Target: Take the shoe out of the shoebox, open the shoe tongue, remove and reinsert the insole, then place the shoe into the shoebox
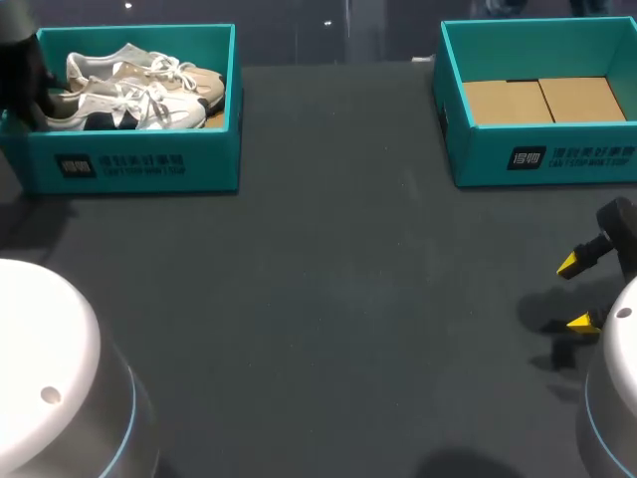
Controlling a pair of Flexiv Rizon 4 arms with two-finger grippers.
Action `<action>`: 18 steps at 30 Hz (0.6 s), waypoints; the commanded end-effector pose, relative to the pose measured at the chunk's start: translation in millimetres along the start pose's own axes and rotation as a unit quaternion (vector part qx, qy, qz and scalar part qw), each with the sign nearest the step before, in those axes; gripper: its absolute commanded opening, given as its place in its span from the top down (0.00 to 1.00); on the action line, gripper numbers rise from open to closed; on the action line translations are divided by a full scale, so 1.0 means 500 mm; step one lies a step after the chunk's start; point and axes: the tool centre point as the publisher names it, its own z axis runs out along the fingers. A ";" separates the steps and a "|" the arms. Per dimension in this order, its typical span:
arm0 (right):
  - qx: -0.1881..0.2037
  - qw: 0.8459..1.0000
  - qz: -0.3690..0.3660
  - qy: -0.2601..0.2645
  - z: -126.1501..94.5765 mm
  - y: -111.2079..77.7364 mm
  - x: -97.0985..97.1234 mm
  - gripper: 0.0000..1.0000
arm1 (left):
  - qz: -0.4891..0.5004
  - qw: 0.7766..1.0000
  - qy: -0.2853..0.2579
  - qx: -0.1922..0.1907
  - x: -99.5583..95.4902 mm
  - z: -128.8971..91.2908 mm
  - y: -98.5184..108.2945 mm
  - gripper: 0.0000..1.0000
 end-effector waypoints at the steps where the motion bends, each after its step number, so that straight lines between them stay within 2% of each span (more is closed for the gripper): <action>1: 0.001 1.000 0.000 -0.001 -0.001 0.000 0.003 0.00 | -0.002 1.000 -0.005 -0.001 0.010 -0.021 -0.001 1.00; 18: 0.001 1.000 0.000 -0.001 -0.001 0.000 0.003 0.00 | -0.036 0.999 -0.005 -0.010 0.008 -0.091 0.016 1.00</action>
